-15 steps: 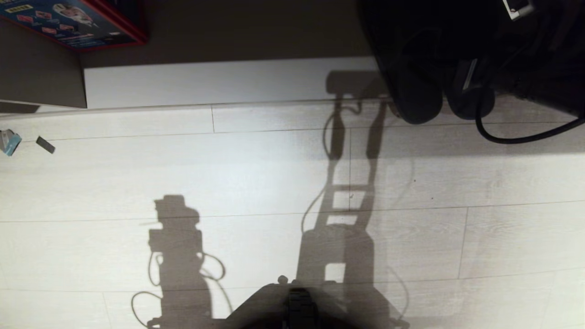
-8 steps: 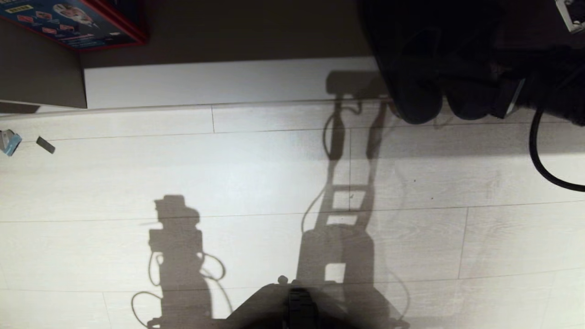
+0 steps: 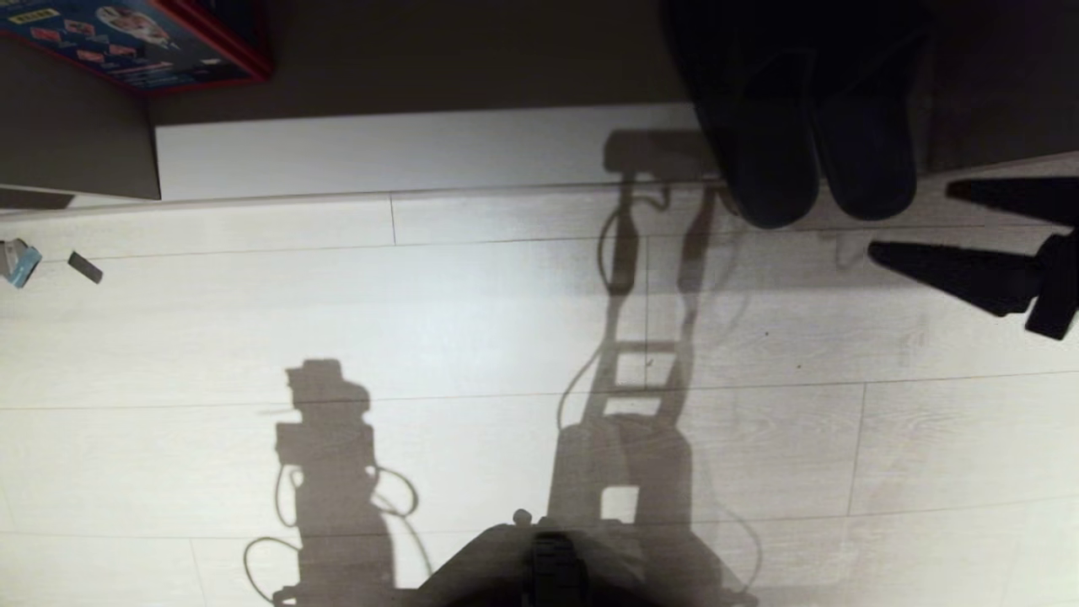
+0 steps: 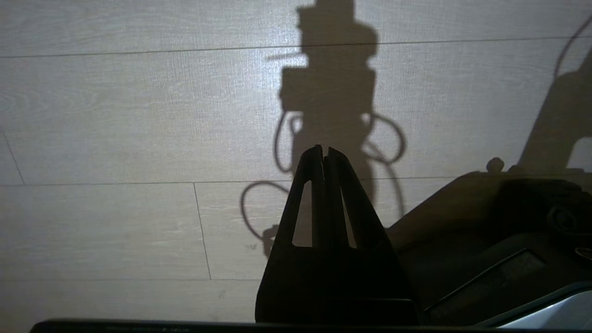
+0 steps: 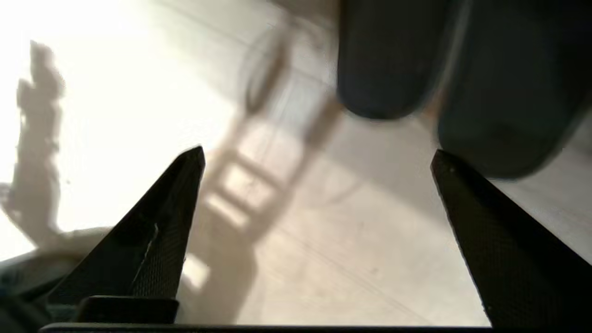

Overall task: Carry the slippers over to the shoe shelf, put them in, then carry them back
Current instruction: Pick up the slippers in the shoe cabinet

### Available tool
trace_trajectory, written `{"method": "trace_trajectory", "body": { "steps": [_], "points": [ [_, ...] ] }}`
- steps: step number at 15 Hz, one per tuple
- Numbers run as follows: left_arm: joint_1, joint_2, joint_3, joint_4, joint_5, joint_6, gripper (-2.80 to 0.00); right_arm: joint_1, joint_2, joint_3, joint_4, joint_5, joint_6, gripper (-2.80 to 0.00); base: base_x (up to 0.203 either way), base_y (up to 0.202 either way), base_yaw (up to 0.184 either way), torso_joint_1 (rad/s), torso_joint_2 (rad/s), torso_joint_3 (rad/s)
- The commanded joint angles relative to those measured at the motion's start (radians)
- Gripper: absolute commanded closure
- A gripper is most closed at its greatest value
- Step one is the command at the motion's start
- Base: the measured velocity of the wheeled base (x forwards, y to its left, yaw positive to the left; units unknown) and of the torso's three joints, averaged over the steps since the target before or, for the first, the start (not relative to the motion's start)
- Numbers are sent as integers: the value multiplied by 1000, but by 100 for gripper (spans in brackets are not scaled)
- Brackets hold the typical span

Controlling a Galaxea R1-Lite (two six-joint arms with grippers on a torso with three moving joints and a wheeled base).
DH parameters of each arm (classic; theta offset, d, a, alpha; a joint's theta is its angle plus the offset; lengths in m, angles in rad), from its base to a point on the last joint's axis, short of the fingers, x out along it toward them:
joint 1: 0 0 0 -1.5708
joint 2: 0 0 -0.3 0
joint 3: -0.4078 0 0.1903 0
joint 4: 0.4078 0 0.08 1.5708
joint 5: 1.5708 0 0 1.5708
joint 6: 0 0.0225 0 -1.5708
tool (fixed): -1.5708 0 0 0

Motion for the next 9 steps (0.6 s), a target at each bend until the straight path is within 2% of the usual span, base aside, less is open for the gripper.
{"method": "trace_trajectory", "body": {
  "steps": [1,5,9],
  "points": [
    [0,0,0,1,0,0,0,0,-127,45,31,6,-3,-280,0,0,0,0,0,0],
    [0,0,0,1,0,0,0,0,-188,138,42,5,-4,-280,0,0,0,0,0,0],
    [0,0,0,1,0,0,0,1,-349,158,219,8,-6,-280,0,0,0,0,0,0]
  ]
}}
